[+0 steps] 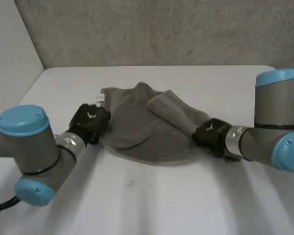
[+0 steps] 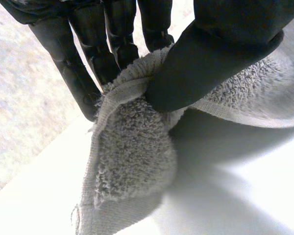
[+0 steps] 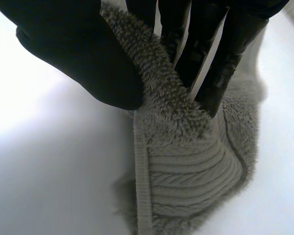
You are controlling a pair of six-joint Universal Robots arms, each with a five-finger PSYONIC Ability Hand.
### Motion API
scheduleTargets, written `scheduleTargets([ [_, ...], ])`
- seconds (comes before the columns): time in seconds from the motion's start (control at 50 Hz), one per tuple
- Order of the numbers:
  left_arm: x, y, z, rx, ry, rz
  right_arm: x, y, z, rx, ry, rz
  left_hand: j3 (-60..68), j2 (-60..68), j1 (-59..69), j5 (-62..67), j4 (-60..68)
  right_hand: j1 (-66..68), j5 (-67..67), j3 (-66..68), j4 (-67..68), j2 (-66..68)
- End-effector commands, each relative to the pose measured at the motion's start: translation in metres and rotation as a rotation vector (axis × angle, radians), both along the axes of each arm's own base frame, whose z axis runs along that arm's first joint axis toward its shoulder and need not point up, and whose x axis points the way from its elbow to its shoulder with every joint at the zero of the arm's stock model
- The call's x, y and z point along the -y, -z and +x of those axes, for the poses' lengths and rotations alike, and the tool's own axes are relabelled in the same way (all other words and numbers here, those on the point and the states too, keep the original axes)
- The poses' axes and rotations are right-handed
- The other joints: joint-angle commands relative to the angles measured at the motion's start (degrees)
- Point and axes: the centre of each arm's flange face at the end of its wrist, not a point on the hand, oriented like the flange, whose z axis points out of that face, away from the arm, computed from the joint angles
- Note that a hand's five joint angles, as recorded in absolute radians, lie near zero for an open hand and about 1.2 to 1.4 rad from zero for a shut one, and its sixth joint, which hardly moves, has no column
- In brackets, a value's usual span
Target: Fold the towel.
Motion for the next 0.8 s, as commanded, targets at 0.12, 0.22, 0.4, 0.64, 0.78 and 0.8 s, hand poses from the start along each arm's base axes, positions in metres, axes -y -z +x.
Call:
scheduleTargets([
  [0.12, -0.030, -0.017, 0.014, 0.095, 0.017, 0.010, 0.009, 0.012, -0.036, 0.261, 0.299, 0.159, 10.33, 10.24, 11.37, 10.42, 10.25, 7.48, -3.34, -4.76, -4.88, -3.83],
  [0.22, -0.029, -0.020, 0.017, 0.093, 0.008, 0.003, 0.011, 0.010, -0.054, 0.384, 0.393, 0.160, 10.33, 10.24, 11.37, 10.42, 10.25, -14.83, -25.64, -27.07, -27.19, -26.13],
  [0.4, -0.022, -0.018, 0.028, 0.094, -0.031, 0.013, 0.003, 0.014, -0.083, 0.422, 0.446, 0.105, 10.33, 10.24, 11.37, 10.42, 10.25, -22.90, -33.72, -35.14, -35.26, -34.21],
  [0.64, -0.022, -0.017, 0.028, 0.089, -0.034, 0.017, -0.002, 0.025, -0.102, 0.377, 0.381, 0.055, 10.33, 10.24, 11.37, 10.42, 10.25, -23.24, -34.05, -35.48, -35.60, -34.55],
  [0.78, -0.024, -0.017, 0.026, 0.089, -0.026, 0.014, 0.007, 0.029, -0.107, 0.381, 0.346, -0.002, 10.33, 10.24, 11.37, 10.42, 10.25, -12.03, -22.85, -24.27, -24.39, -23.34],
  [0.8, -0.024, -0.017, 0.026, 0.089, -0.026, 0.014, 0.007, 0.029, -0.107, 0.381, 0.346, -0.002, 10.33, 10.24, 11.37, 10.42, 10.25, -11.97, -22.78, -24.21, -24.33, -23.28],
])
